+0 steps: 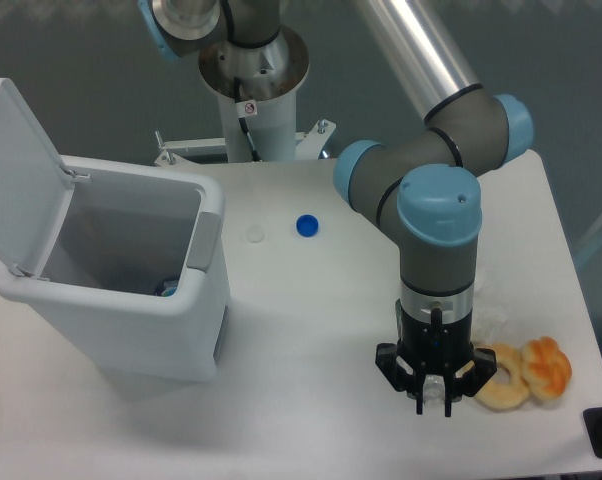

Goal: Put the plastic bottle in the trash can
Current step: 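Carry the held clear plastic bottle toward the open white trash can, then lower the gripper with the bottle into the trash can opening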

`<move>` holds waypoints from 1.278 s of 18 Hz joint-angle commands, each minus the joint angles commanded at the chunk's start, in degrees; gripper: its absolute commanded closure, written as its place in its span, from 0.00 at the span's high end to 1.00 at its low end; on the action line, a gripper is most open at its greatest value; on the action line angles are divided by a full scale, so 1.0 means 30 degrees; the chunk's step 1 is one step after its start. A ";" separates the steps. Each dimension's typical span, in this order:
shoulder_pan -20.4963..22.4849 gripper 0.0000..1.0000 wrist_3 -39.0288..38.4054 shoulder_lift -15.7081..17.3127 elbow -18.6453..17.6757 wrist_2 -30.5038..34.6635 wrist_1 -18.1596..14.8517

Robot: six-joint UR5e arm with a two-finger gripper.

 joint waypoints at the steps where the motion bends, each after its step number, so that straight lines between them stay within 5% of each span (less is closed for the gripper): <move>1: 0.0001 0.06 0.0000 0.0029 0.0000 -0.0029 -0.0029; 8: 0.0030 0.06 -0.0408 0.1814 -0.0029 -0.1141 0.0000; 12: -0.0203 0.06 -0.2720 0.3511 -0.0029 -0.2692 0.0029; 23: -0.3803 0.08 -0.9548 0.7761 -0.1200 -0.3164 0.0059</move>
